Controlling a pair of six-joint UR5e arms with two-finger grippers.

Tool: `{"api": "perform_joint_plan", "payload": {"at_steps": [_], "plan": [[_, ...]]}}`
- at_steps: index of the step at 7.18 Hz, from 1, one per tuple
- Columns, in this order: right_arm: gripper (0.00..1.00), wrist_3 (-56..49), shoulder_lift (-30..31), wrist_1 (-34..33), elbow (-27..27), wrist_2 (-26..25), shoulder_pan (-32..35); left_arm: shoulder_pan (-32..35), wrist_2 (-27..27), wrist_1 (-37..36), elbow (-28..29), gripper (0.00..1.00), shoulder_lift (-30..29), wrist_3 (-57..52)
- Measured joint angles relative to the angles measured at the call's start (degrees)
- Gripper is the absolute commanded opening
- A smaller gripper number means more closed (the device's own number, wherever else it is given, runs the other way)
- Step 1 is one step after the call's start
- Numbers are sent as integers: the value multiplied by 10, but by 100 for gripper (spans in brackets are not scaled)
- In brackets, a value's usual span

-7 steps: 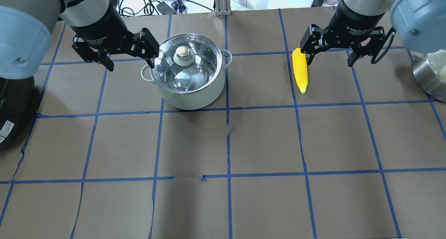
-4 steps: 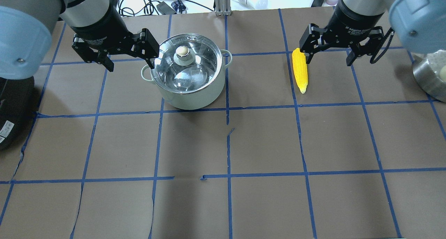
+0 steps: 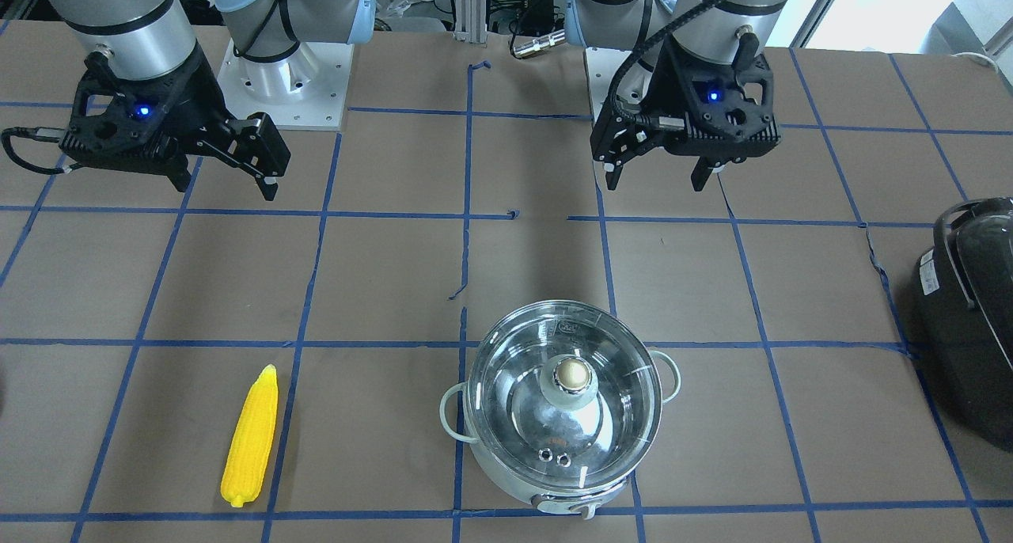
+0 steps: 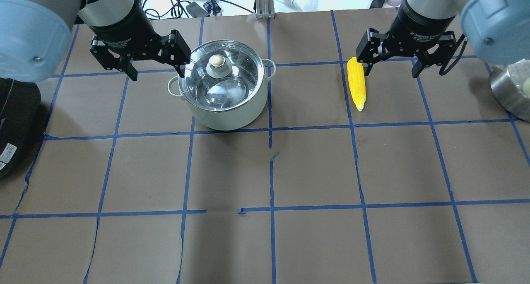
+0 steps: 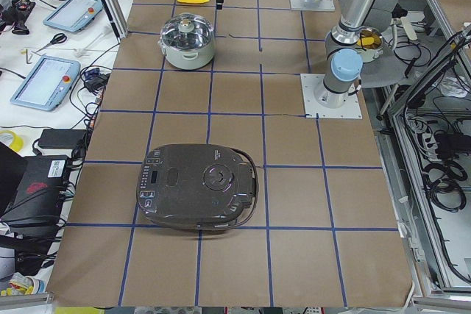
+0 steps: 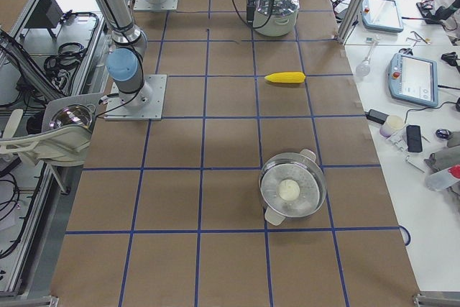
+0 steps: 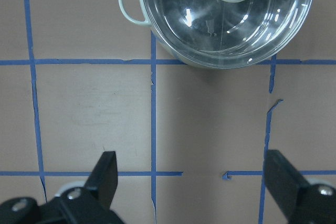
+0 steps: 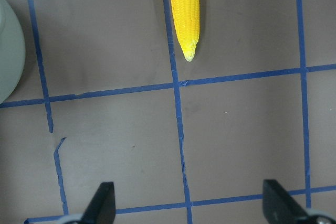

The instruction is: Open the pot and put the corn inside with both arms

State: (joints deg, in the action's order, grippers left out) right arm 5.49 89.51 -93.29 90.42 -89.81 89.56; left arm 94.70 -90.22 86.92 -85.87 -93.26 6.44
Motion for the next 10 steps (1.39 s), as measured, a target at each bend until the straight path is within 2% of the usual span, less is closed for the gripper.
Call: {"api": "perform_joint_plan", "payload": {"at_steps": [3, 5, 7, 9, 10], "plan": [[100, -3, 0, 0, 1, -1, 0, 1, -4, -24, 107, 100, -135, 30], [100, -2, -3, -3, 1, 2, 0, 15, -4, -65, 152, 100, -214, 63], [100, -3, -40, -38, 1, 6, -3, 42, -2, -107, 158, 100, -265, 75], [100, -3, -90, -109, 1, 7, -5, 51, 1, -121, 152, 100, -286, 65], [100, -4, -118, -142, 2, 5, -6, 52, 0, -121, 148, 93, -287, 61]]}}
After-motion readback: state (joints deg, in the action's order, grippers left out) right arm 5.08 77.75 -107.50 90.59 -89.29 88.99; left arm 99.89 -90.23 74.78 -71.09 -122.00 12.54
